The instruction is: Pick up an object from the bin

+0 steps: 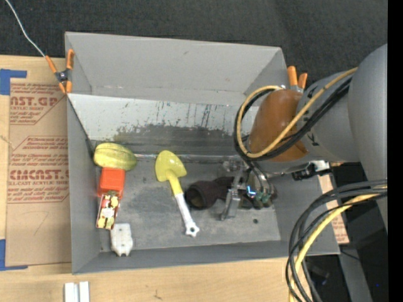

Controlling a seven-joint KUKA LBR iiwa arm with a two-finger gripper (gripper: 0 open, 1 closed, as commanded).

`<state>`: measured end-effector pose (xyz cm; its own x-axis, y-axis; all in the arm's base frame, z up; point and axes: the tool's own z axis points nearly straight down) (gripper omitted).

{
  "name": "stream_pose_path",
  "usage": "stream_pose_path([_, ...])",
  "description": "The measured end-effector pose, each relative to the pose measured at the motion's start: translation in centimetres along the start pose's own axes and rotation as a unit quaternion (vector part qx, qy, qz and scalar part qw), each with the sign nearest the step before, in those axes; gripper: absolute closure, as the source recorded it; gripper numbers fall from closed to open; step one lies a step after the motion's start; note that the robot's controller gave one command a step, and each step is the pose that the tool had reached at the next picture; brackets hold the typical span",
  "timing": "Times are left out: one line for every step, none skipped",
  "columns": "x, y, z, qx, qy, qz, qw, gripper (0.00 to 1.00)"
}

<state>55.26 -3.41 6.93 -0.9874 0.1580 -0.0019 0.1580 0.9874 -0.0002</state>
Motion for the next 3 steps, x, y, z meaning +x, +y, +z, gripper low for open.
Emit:
stream_pose_path([0.87,0.37,-0.06,-0.002,0.0001,0.039,0.9992,1.00])
stream_pose_path([0.86,0.36,-0.06,-0.002,0.0001,0.039,0.9992,1.00])
stream_pose_path([1.00,0.35,-0.39,-0.002,0.0023,0.039,0.9992,1.00])
